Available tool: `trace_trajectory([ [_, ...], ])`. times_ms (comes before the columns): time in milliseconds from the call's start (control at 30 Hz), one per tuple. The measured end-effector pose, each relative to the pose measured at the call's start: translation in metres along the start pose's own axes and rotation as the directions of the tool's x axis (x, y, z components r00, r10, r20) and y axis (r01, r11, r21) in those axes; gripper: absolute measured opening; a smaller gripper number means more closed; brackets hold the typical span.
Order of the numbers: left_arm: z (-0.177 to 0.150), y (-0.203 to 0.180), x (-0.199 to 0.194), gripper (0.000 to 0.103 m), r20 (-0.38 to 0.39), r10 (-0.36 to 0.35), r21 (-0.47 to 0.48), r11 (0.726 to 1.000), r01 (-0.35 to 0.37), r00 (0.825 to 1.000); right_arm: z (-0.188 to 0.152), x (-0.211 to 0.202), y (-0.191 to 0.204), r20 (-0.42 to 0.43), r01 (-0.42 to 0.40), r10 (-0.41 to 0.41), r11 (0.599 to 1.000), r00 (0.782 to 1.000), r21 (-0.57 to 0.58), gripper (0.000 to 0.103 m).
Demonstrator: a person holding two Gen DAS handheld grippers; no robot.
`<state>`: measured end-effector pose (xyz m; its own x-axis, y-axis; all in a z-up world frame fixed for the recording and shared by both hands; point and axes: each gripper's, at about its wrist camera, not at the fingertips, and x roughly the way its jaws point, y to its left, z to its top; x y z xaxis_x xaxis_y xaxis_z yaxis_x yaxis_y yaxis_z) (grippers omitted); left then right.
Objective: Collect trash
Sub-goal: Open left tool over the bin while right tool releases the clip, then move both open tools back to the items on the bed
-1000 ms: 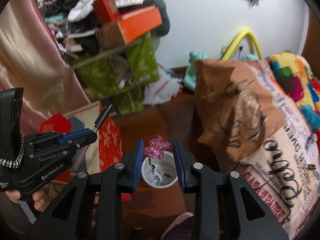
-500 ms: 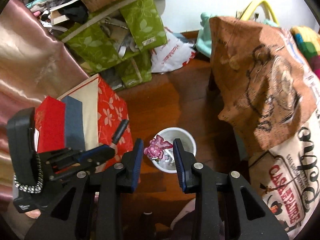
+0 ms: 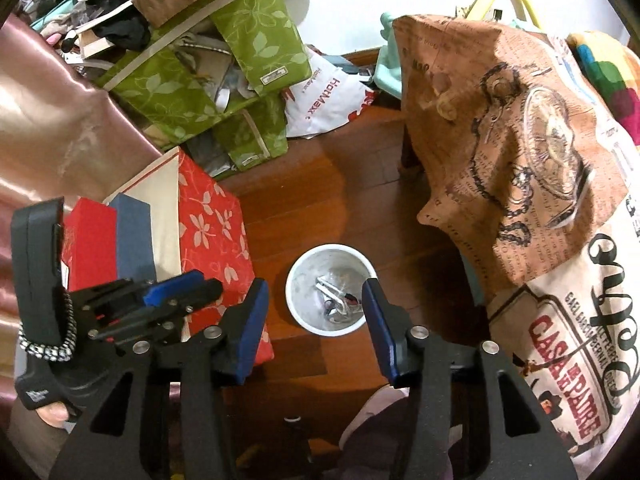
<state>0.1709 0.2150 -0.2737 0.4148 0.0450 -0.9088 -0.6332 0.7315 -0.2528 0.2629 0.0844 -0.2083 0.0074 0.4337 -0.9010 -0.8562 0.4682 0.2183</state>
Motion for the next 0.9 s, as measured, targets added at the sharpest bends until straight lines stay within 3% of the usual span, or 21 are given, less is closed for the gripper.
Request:
trace_trajectory([
  [200, 0.000, -0.021, -0.047, 0.019, 0.098, -0.009, 0.050, 0.999, 0.004, 0.995, -0.007, -0.031, -0.002, 0.058, 0.005, -0.005, 1.000, 0.998, -0.006, 0.045],
  [500, -0.004, -0.061, -0.118, 0.019, 0.250, -0.046, 0.131, 0.991, 0.013, 0.967, -0.025, -0.103, -0.009, 0.214, 0.023, -0.024, 1.000, 0.977, 0.010, 0.045],
  [900, -0.021, -0.139, -0.189, 0.019, 0.387, -0.126, 0.269, 0.963, 0.019, 0.913, -0.063, -0.201, -0.027, 0.415, 0.065, -0.074, 0.997, 0.907, 0.036, 0.045],
])
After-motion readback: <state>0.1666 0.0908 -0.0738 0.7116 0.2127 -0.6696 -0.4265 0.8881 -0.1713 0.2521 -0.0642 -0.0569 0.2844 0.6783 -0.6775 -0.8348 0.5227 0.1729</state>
